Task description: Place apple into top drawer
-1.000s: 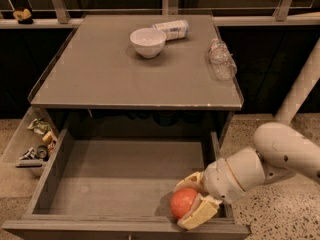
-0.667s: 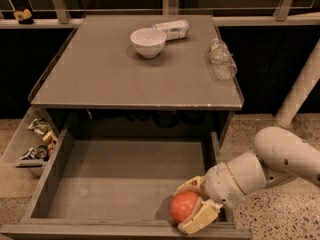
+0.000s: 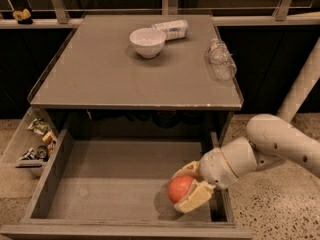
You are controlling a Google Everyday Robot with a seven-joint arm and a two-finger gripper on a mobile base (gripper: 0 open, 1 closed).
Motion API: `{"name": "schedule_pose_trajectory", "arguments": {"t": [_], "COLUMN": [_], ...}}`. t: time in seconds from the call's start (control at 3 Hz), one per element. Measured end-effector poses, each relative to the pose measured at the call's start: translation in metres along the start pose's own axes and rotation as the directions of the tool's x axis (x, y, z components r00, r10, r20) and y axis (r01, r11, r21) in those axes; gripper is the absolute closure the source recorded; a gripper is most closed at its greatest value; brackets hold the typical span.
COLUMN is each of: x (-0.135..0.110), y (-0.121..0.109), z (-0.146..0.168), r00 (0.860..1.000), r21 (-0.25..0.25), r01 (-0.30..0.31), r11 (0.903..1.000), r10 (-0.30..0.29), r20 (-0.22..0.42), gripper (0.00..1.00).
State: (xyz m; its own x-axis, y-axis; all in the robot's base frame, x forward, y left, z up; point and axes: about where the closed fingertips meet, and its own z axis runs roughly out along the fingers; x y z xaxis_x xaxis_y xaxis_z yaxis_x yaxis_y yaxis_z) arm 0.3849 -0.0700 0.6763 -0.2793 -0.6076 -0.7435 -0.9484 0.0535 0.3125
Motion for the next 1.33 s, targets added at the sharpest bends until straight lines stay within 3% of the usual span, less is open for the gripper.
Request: {"name": "schedule_pose_trajectory", "arguments": {"t": [0.33, 0.67, 1.33], "x": [-0.0031, -0.0031, -0.0031], "y": [-0.0426, -0.0425, -0.0424], "z": [0.0001, 0.0001, 0.0002], "r00": [1.000, 1.000, 1.000], "r21": [0.016, 0.016, 0.016], "r01": [-0.022, -0.022, -0.022], "r11": [0.9996, 0.9996, 0.9996], "r10": [0.022, 0.022, 0.022], "r20": [0.006, 0.006, 0.006], "gripper": [1.00, 1.00, 0.59]}}
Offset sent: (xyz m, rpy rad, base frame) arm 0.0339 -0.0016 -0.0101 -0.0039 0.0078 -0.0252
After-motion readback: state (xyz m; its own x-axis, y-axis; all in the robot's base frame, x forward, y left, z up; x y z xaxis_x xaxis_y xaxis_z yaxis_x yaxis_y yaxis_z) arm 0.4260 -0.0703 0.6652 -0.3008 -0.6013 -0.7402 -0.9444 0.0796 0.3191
